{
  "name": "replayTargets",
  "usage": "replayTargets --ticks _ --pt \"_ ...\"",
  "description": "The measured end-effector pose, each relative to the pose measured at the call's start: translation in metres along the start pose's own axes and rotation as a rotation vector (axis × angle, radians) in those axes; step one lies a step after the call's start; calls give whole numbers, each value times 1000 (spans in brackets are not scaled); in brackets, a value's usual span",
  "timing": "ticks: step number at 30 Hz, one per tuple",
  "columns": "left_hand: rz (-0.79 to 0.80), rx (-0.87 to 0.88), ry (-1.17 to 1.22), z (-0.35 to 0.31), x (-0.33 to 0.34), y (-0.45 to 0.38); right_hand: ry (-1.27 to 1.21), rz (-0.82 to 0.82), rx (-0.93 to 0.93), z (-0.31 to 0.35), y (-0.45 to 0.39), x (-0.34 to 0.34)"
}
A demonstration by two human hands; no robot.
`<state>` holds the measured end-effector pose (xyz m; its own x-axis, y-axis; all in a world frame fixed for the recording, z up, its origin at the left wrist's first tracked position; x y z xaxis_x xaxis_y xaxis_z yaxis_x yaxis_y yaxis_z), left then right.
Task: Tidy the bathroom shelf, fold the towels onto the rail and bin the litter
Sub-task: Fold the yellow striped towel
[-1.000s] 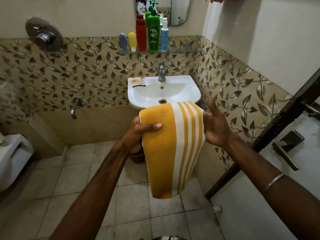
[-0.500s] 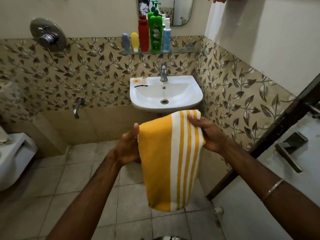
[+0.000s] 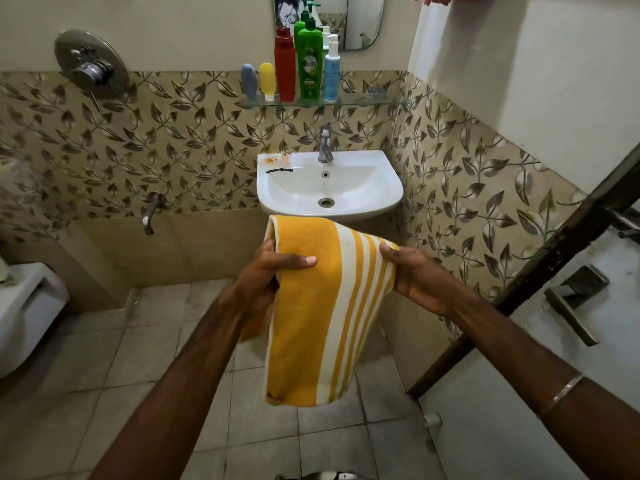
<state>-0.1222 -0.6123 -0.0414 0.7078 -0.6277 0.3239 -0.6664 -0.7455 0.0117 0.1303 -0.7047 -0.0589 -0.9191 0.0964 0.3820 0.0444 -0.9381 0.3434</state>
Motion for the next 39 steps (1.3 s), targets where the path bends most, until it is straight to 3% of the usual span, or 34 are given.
replayTargets --ticks 6,14,19,23,28,32,36,39 --pt "-67 -68 -147 -15 -15 -2 156 -81 -99 7 -11 14" --pt "-452 -202 -150 -8 -19 -5 413 -414 -289 7 -20 34" --pt "-527 -246 -177 -6 -23 -9 651 -227 -318 12 -19 29" --pt "-544 -138 -259 -8 -25 -11 861 -358 -404 7 -19 33" --pt "-333 -89 -468 -19 -19 -10 936 -508 -509 15 -22 45" --pt "-277 -14 -723 -24 -15 -16 769 -368 -432 27 -20 51" --pt "-340 -41 -1450 -35 -4 -12 757 -327 -481 41 -21 57" --pt "-226 16 -1565 -42 20 -17 804 -215 -520 56 -21 58"
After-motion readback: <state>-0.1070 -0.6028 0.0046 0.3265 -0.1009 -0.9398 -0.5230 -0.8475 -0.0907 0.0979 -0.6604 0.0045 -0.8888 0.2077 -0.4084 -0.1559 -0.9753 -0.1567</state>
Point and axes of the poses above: each hand's wrist, its own y-axis away from the middle knuckle, its own x-axis out of the palm, z = x × y, the point moved 1 cm from there along -y, towards the middle knuckle, and after that the axes turned 7 degrees about x, right-handed, at the moved point
